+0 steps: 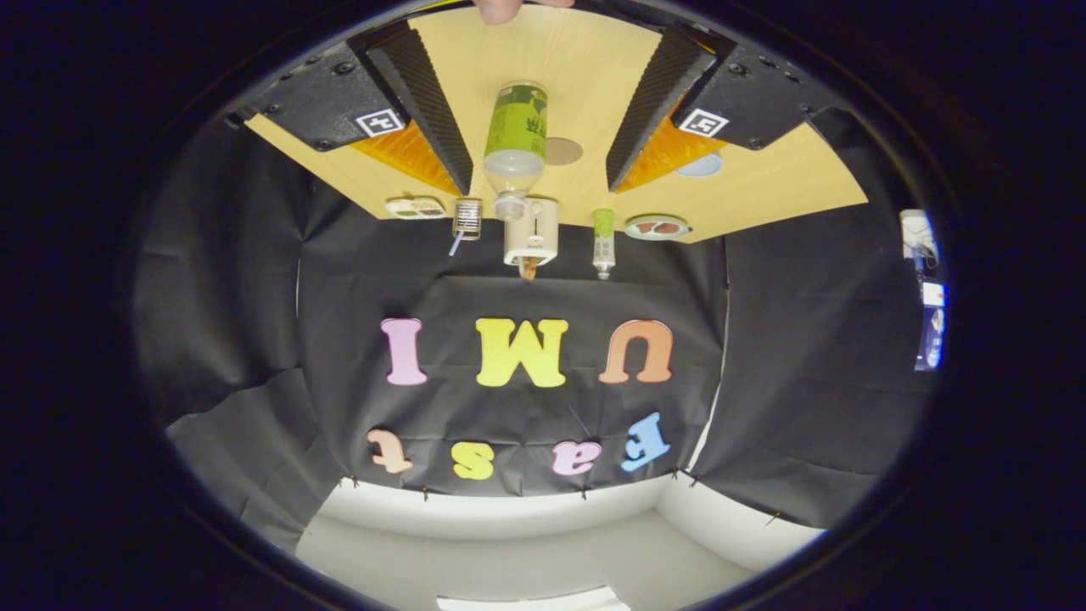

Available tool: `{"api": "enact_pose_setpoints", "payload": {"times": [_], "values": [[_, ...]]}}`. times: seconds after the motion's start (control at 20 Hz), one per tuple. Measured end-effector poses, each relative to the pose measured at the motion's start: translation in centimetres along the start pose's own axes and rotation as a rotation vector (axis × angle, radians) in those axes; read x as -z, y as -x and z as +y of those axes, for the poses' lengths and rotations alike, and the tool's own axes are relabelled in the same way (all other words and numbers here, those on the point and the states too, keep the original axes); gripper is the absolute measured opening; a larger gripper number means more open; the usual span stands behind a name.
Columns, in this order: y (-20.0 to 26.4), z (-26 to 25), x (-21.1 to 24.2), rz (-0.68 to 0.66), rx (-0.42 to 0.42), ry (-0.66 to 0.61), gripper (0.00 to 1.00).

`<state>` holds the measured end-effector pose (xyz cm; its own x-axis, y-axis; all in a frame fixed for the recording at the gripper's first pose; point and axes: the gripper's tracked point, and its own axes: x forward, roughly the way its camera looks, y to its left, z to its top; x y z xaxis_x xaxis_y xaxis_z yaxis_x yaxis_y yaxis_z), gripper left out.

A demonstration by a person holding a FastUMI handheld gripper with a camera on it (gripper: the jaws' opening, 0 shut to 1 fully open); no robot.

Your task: Take the bottle from table, then pour the juice into the cup, finally place the bottle on the coaster

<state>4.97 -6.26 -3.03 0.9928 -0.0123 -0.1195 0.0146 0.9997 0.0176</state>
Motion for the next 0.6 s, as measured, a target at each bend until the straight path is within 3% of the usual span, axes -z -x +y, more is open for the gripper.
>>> {"api": "enact_pose_setpoints", "payload": {"times": [0.35,0.6], "values": [[-3.9,0.1,4.1,0.061,-0.057,-0.016,1.00],[-6.9,-1.4,6.3,0.088,-0.001,-0.020,1.00]]}}
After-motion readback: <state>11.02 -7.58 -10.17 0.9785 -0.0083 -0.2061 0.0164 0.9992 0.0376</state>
